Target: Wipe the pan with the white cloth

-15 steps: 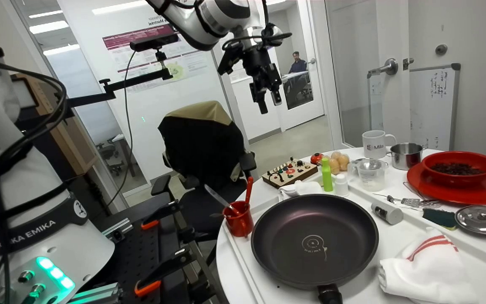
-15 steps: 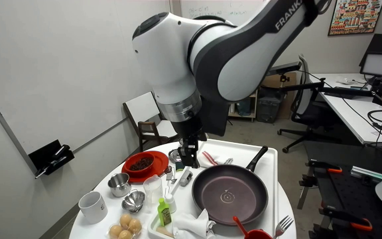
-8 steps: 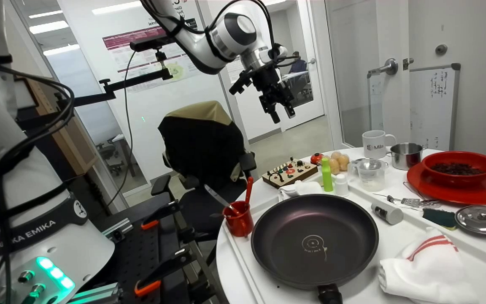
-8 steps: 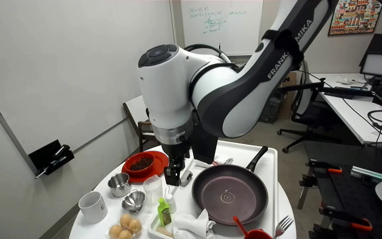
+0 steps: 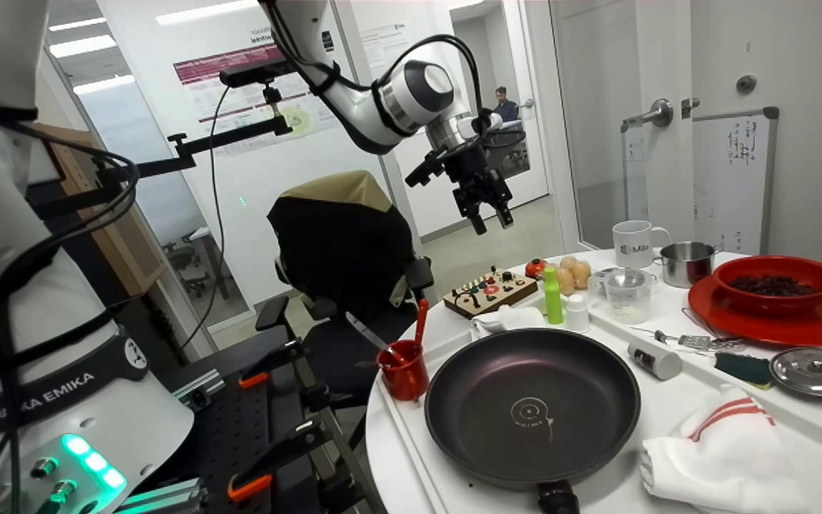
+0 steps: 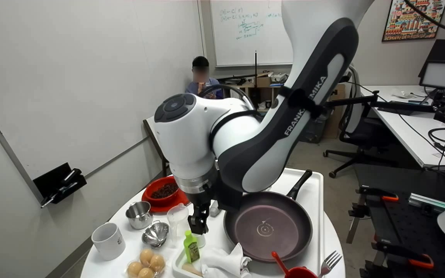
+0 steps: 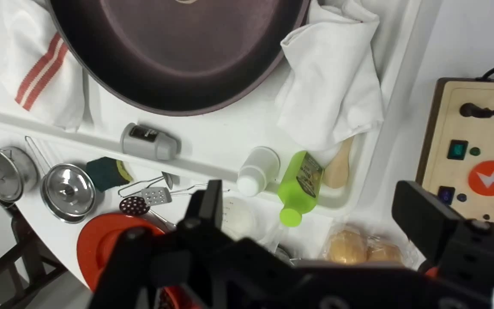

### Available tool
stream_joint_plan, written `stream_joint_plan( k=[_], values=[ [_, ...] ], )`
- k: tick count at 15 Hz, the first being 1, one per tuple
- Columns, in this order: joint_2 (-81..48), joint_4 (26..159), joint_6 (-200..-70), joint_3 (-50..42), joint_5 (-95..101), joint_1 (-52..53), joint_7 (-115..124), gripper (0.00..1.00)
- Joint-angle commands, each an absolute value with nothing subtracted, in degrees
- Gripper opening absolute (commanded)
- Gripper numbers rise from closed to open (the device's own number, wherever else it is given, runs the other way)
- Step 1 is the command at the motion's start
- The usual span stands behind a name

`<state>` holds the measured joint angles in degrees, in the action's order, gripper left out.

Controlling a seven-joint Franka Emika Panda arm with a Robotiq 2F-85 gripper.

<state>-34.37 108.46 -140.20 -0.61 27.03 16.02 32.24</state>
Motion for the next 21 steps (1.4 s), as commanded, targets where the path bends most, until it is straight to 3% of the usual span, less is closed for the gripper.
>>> stream_joint_plan(
  k=[1, 11, 21],
  values=[
    [-41.6, 100.8, -136.7, -2.2, 23.6, 17.2, 29.3, 1.00],
    [-51.3, 89.9, -124.4, -2.2, 17.5, 16.5, 23.9, 1.00],
    [-51.9, 92.6, -128.8, -2.7, 18.1, 17.1, 25.6, 1.00]
  ],
)
